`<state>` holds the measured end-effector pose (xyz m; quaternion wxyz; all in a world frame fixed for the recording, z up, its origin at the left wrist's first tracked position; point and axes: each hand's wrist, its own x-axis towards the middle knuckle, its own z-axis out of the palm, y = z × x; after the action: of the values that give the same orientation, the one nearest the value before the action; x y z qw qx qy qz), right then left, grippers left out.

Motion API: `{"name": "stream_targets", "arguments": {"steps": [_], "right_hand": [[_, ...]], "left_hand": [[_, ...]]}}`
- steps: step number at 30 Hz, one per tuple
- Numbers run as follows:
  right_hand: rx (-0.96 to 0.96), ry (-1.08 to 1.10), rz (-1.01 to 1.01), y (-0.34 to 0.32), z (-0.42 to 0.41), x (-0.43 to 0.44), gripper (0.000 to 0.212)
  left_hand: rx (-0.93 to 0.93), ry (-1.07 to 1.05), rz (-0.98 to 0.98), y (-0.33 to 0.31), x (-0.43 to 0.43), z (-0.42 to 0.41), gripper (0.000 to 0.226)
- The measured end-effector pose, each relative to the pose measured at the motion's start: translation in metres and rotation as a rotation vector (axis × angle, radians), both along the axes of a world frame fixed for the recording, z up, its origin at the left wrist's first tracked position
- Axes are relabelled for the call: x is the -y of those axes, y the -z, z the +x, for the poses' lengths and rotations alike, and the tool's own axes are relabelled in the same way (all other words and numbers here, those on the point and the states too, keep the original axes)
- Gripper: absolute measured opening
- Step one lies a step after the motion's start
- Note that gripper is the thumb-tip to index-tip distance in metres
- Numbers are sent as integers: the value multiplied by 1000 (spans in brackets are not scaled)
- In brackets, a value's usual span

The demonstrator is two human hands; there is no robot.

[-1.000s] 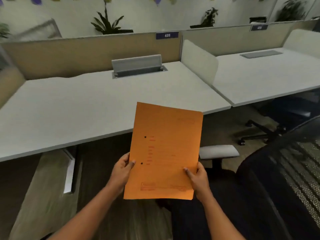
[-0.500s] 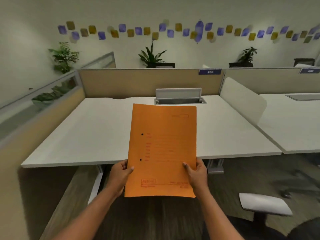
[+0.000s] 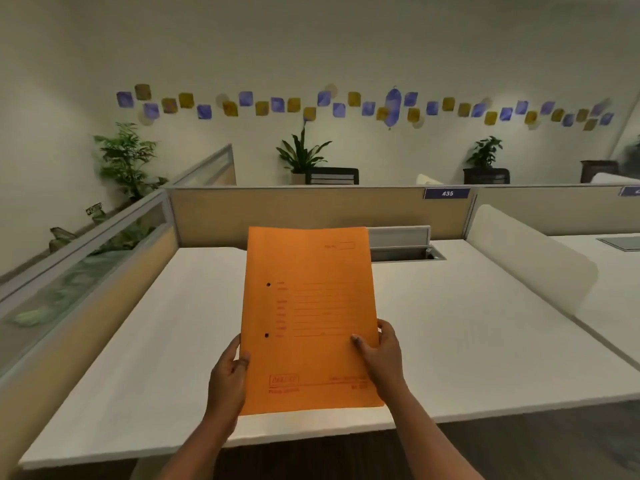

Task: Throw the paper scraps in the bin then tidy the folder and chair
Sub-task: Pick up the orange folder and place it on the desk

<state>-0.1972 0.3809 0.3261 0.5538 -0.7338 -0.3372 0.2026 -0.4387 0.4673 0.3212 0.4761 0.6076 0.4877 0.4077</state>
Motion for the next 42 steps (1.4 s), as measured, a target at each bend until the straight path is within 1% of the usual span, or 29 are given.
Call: {"name": "stream_targets", "arguments": {"steps": [4,10,12,17,22,26,29,34,37,42], "right_hand": [[-3,3,5,-8,-4,-41,56],[-37,-20,-22,-7,9,-79,48],[-28,-39,-38,-5,17,-92,52],[79,-78,-84,5,39,-137,70],[36,-88,-79,18,60,-197,75],[35,-96,-79,22,76,-243,69],[32,-98,-103,29,91,-276,64],[10,-58,-118,49,116,-321,53],[-5,-34,-149,61,131,-343,51],[-24,-27,-182,75,154,-374,50]], "left_hand": [[-13,-60,21,-5,-44,-4,40],[-11,-77,47,-7,-91,10,41],[1,-78,44,-4,-105,19,42],[26,-119,18,7,-144,47,41],[44,-173,-8,16,-193,74,40],[34,-208,-30,23,-235,93,40],[12,-192,-51,29,-264,108,40],[-34,-167,-148,45,-309,132,39],[-69,-142,-188,54,-333,148,36],[-124,-152,-192,66,-365,174,38]]}}
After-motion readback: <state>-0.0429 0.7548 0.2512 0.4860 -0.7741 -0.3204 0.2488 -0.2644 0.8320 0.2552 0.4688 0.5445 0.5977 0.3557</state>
